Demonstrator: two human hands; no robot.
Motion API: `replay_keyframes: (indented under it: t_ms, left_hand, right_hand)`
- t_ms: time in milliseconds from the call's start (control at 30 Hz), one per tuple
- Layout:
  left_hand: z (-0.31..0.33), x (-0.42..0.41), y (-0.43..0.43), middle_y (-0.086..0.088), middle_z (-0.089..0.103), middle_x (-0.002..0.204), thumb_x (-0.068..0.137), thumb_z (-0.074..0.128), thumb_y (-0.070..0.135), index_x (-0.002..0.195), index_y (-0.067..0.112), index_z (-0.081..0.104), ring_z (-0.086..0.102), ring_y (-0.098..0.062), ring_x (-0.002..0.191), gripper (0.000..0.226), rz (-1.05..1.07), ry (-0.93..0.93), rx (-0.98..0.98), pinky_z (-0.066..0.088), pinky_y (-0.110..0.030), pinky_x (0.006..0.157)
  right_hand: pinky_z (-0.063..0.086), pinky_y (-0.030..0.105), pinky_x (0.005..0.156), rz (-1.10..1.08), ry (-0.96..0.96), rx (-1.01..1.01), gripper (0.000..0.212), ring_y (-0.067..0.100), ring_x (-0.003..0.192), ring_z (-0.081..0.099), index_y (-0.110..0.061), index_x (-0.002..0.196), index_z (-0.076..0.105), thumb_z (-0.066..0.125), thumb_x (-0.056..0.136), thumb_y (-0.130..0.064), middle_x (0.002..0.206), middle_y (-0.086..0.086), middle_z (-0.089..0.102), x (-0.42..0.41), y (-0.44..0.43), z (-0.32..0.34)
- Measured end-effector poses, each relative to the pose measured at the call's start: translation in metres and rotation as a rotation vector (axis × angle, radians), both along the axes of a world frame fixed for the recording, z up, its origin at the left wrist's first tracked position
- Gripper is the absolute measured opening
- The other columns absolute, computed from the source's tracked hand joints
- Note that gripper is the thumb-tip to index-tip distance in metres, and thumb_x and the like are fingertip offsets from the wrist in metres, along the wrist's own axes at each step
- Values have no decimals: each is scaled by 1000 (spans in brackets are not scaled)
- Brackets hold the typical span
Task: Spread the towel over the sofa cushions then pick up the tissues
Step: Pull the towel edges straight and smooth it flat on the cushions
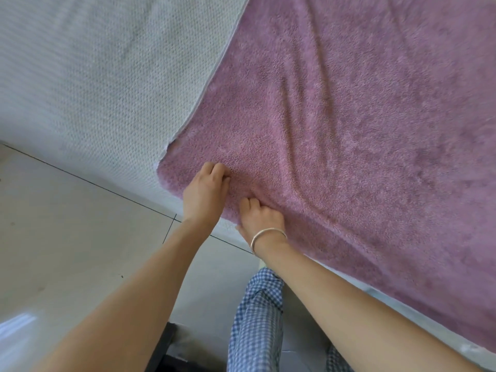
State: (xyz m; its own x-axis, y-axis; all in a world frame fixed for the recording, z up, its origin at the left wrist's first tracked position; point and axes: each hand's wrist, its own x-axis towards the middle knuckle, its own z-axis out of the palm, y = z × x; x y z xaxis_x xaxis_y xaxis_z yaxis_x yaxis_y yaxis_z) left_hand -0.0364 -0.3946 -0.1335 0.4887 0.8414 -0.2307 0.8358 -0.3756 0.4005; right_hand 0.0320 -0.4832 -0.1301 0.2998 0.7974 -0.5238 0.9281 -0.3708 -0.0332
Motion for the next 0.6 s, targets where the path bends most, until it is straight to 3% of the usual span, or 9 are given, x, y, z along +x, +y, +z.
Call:
replay_keyframes:
  t_ms: [33, 100, 167, 233, 267, 467, 600]
  left_hand:
    - [0, -2, 1, -8, 58, 103, 92, 48, 16, 97, 8, 59, 57, -26, 90, 14, 26, -3, 13, 33, -30, 56]
    - [0, -7, 6, -9, 56, 105, 92, 48, 16, 97, 8, 59, 56, -27, 90, 15, 128, -7, 25, 32, -30, 57]
    - [-1, -14, 13, -12, 52, 112, 92, 49, 18, 101, 6, 57, 55, -29, 93, 16, 279, -14, 9, 33, -31, 60]
    - [-1, -20, 18, -14, 47, 118, 91, 51, 18, 105, 4, 53, 55, -32, 92, 20, 422, -38, -17, 34, -31, 66]
    - [-2, -21, 20, -15, 45, 121, 91, 52, 18, 108, 3, 51, 56, -33, 91, 23, 489, -56, -27, 34, -31, 68]
    - [-4, -25, 28, -10, 38, 136, 89, 57, 19, 126, 9, 43, 54, -27, 105, 40, 804, -207, -97, 39, -32, 84]
    - [-9, -35, 35, -10, 54, 115, 88, 58, 19, 119, 5, 47, 55, -27, 103, 35, 883, -247, -158, 39, -30, 83]
  right_hand:
    - [42, 15, 32, -19, -61, 16, 18, 4, 37, 62, -15, 59, 69, 61, 59, -31, 51, -5, 65, -1, 5, 3]
    - [37, 13, 27, 25, -99, 7, 29, 2, 29, 56, -15, 49, 67, 41, 60, -21, 41, -5, 61, -1, 7, 7]
    - [51, 21, 44, 47, -73, 1, 28, 11, 54, 70, -17, 77, 70, 44, 71, -10, 69, -3, 71, 0, 6, 5]
    - [54, 39, 71, 90, 131, -13, 30, 29, 94, 68, -7, 112, 52, 39, 86, 1, 110, 10, 63, -1, 0, -7]
    - [53, 43, 76, 73, 199, -14, 30, 33, 101, 65, -5, 118, 45, 39, 89, 1, 117, 13, 58, -1, 0, -9]
    - [52, 42, 77, 46, 250, -29, 26, 34, 103, 64, -6, 117, 43, 46, 91, -7, 119, 13, 57, -7, 3, -7]
    - [52, 42, 79, 49, 257, -41, 24, 35, 104, 63, -7, 116, 43, 45, 93, -11, 119, 12, 58, -8, 3, -8]
